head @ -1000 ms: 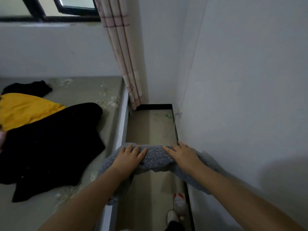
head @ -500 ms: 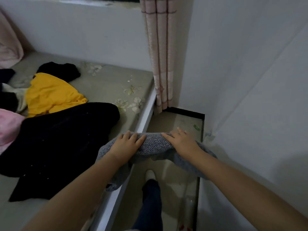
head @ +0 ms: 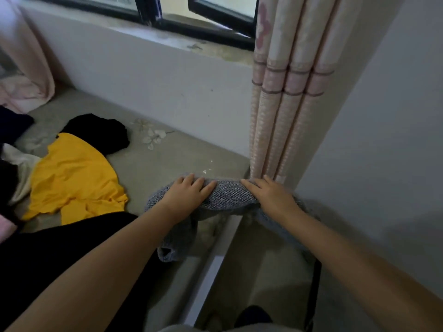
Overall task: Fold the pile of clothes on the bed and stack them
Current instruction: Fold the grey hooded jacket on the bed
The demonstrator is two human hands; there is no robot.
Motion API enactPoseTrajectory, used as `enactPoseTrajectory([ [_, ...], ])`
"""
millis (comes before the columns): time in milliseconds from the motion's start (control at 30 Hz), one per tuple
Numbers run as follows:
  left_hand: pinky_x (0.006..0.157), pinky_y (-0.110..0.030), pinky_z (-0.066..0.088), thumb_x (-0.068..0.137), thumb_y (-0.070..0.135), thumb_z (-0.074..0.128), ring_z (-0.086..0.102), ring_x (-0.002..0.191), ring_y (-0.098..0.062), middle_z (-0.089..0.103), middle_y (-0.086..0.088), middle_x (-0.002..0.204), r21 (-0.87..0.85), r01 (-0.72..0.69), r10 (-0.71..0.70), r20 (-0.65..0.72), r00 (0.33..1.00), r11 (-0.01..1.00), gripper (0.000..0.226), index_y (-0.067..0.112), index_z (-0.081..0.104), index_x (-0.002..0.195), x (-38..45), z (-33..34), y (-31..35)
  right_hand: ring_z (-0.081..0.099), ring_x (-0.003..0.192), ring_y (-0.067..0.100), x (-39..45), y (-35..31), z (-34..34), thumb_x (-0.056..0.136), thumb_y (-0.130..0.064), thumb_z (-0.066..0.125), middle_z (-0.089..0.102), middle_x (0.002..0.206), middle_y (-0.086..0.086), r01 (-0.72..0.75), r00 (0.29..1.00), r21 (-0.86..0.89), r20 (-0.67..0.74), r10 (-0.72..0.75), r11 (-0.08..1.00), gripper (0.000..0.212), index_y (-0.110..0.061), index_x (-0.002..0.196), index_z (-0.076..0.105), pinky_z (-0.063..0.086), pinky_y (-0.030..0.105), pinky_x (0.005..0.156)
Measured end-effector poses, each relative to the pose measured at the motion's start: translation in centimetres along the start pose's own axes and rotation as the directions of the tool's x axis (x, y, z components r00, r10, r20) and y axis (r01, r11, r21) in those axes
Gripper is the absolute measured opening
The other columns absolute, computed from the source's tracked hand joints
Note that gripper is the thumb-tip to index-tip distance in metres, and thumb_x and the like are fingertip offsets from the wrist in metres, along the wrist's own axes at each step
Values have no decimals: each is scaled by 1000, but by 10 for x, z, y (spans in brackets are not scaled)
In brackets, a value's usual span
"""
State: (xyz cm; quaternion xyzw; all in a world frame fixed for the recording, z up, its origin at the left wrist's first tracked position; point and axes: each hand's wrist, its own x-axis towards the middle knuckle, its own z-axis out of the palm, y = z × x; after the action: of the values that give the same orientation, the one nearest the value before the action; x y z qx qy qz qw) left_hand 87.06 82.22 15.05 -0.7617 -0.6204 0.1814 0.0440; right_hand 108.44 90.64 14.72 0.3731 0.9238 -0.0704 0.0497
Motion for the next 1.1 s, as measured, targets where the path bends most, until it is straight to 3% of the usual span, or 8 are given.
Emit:
enactPoseTrajectory([
  [200, 104, -41, 31, 96, 18, 36, 28, 133, -30, 24, -11, 148, 38, 86, -86, 11, 996, 996, 62, 13, 1, 148, 90, -15, -77, 47, 116, 25, 120, 39, -36, 90, -1, 40, 44, 133, 8, 55, 998, 10, -29, -54, 998, 67, -24, 147, 14, 39, 34, 86],
  [367, 74, -31, 54, 64, 23, 81, 64, 95, -29, 65, -12, 112, 113, 78, -69, -85, 994, 991, 70, 11, 55, 127, 139, -13, -145, 50, 116, 26, 217, 48, -42, 92, -6, 36, 46, 133, 8, 116, 993, 64, 11, -117, 991, 62, -27, 147, 17, 41, 35, 91],
  [567, 109, -39, 23, 98, 18, 31, 22, 136, -28, 17, -10, 151, 132, 50, -64, 109, 992, 990, 61, 17, -5, 147, 230, 12, -230, 50, 117, 24, 306, 60, -60, 91, -4, 35, 49, 134, 5, 62, 997, 85, -45, -58, 995, 57, -24, 144, 27, 40, 30, 92],
  [700, 85, -40, 52, 75, 9, 71, 57, 108, -35, 56, -19, 125, 148, -104, 135, -217, 967, 983, 65, 9, 46, 134, 267, -1, -265, 47, 120, 27, 333, 64, -66, 90, -1, 35, 44, 139, 5, -65, 995, 78, -71, 71, 995, 63, -24, 147, 19, 42, 33, 91],
  [767, 84, -45, 52, 66, 10, 79, 60, 105, -38, 61, -18, 119, 114, -134, 162, -281, 946, 984, 68, 9, 53, 128, 270, 11, -278, 36, 131, 32, 336, 51, -53, 91, -2, 39, 33, 147, 9, -132, 986, 80, -91, 139, 988, 63, -22, 147, 18, 40, 38, 96],
  [867, 111, -42, 23, 90, 14, 53, 29, 136, -31, 34, -7, 147, 118, -139, 154, -123, 980, 983, 67, 23, 17, 146, 266, 72, -287, 31, 132, 44, 341, 16, -2, 85, -3, 55, 29, 148, 20, -133, 979, 69, -144, 142, 989, 64, -12, 143, 30, 41, 48, 97],
  [933, 115, -38, 5, 98, 14, 34, 7, 143, -23, 13, 1, 155, 86, -161, 148, 135, 980, 983, 64, 28, -4, 146, 256, 128, -281, 13, 140, 41, 343, -10, 53, 94, -10, 44, 9, 154, 17, -132, 988, 105, 96, 122, 986, 63, -14, 148, 12, 23, 50, 110],
  [1100, 115, -41, 4, 96, 9, 37, 0, 144, -20, 2, 4, 156, -147, -8, 86, 532, 842, 989, 65, 29, 1, 147, 200, 256, -240, -4, 143, 28, 334, -56, 179, 98, -33, 37, -4, 156, 6, -28, 812, 111, 583, -42, 993, 63, -26, 148, -2, 0, 52, 113],
])
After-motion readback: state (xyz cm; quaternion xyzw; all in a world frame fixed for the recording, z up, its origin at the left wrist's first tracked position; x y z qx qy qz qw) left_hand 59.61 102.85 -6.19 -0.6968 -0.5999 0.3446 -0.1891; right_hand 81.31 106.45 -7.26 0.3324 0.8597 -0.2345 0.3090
